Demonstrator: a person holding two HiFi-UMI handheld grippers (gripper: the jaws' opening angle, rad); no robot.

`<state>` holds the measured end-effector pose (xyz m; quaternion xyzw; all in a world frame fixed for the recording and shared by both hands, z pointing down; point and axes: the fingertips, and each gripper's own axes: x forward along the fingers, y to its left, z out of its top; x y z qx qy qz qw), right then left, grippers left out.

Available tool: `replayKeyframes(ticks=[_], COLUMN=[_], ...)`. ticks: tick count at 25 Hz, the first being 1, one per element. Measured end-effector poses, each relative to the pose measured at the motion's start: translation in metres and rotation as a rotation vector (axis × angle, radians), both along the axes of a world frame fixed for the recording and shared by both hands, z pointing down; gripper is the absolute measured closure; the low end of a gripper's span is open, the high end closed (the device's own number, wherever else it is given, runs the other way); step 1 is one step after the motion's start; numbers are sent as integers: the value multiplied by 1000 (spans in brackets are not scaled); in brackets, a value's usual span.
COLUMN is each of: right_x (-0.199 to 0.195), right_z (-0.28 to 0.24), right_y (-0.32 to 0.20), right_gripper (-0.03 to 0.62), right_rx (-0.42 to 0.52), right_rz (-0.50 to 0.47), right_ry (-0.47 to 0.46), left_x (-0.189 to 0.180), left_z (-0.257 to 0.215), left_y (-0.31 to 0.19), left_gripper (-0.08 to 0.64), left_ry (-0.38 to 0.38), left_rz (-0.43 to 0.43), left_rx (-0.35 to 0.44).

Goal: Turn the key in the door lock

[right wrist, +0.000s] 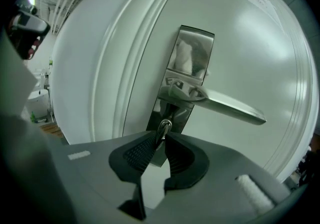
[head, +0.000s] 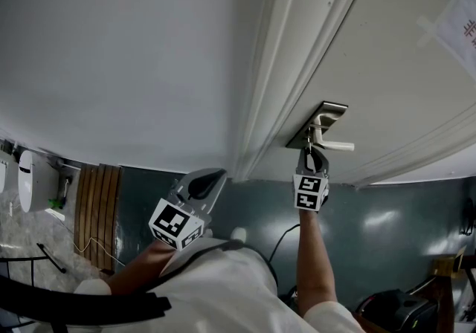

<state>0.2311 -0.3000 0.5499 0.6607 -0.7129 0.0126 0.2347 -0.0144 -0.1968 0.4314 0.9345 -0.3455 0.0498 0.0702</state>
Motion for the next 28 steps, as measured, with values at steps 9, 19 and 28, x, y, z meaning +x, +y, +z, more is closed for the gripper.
replayKeyframes(ticks=[9, 19, 28], right_x=[-1, -3, -8], right_z=[2, 7, 7], right_y=[0, -1, 1], right_gripper=[526, 528, 526], right_rx=[-13, -28, -49], right_rz=[-28, -81, -222], right_ry=[110, 290, 578], left_x=[-1, 0, 0], left_z=[1, -1, 1], left_y=[3, 6, 11], left_gripper=[557, 557, 557], left_ry=[-2, 0, 5], left_rz=[0, -3, 0], left_rx=[-1, 3, -4])
